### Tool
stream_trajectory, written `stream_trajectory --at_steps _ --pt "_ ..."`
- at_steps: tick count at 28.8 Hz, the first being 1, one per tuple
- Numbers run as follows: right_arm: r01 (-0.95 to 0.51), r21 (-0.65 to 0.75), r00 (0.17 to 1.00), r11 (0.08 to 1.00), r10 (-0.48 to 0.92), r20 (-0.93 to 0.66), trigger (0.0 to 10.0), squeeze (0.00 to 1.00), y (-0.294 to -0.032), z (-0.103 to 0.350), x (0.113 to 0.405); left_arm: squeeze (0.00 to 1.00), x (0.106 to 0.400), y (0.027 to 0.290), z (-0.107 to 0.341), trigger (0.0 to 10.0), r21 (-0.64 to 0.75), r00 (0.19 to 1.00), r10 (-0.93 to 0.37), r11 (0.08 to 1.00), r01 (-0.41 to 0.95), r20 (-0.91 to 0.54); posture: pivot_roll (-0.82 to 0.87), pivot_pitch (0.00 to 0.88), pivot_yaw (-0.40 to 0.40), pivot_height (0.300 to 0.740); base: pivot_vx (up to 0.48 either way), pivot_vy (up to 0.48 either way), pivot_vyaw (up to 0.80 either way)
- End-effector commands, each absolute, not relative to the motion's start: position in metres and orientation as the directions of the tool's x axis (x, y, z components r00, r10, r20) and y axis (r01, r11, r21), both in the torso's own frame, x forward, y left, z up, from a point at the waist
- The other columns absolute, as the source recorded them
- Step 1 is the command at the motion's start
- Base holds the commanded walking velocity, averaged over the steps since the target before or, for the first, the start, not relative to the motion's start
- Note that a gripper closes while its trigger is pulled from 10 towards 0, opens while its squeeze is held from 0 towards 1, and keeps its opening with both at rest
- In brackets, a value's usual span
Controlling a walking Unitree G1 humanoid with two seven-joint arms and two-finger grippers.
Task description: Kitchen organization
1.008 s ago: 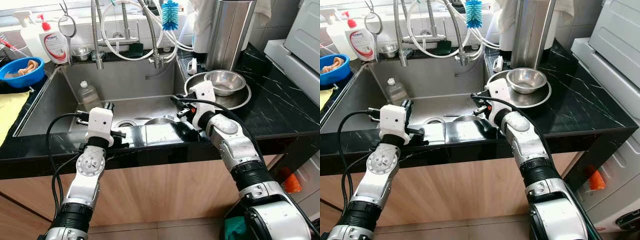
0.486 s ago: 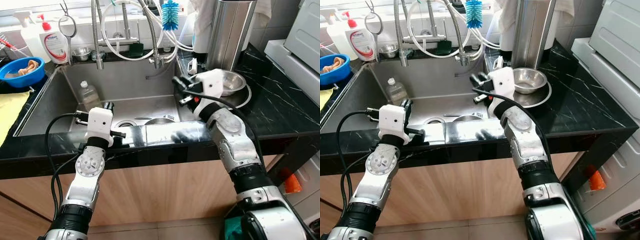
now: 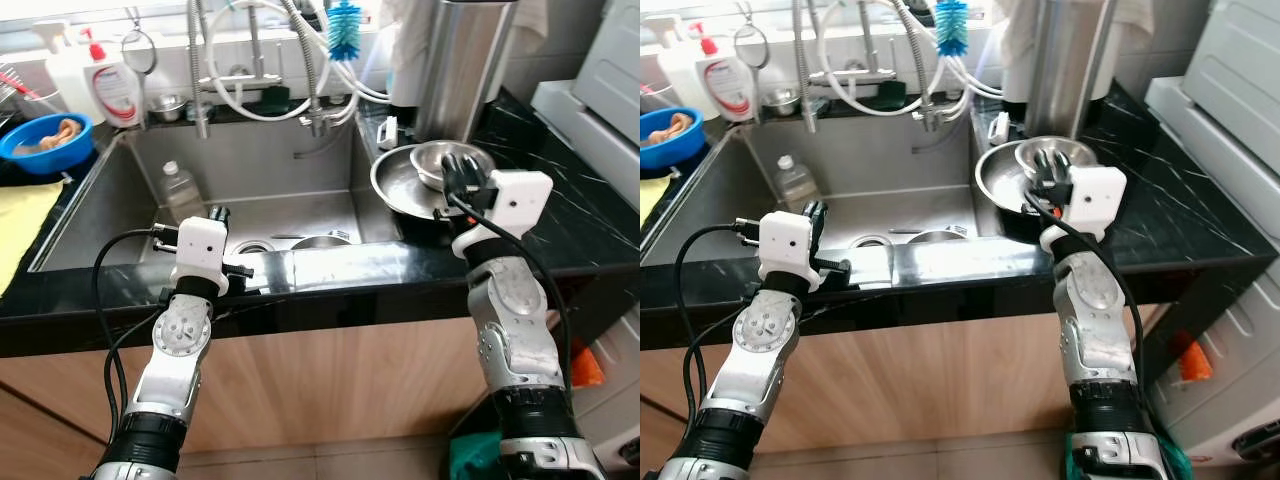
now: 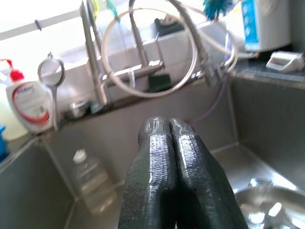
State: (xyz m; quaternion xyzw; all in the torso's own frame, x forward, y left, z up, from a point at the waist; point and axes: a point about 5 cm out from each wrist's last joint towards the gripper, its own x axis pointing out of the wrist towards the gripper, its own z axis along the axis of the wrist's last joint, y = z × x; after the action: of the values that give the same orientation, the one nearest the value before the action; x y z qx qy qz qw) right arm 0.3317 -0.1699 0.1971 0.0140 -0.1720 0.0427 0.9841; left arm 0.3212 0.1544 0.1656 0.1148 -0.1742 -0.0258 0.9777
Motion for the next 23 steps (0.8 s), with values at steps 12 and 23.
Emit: stream_trajectory --at_steps 12,23 --pt "-0.111 0.046 0.915 0.993 0.084 0.394 10.0 0.00 -0.149 0.212 0.332 0.00 0.323 0.159 0.169 10.0 0.230 0.939 -0.072 0.973 -0.008 0.337 -0.22 0.000 0.033 0.731 0.000 0.000 -0.19" --pt "-0.165 0.072 0.915 0.984 0.125 0.385 10.0 0.00 -0.132 0.209 0.331 0.00 0.324 0.157 0.169 10.0 0.239 0.939 -0.080 0.971 -0.002 0.335 -0.21 0.000 0.038 0.731 0.000 0.000 0.00"
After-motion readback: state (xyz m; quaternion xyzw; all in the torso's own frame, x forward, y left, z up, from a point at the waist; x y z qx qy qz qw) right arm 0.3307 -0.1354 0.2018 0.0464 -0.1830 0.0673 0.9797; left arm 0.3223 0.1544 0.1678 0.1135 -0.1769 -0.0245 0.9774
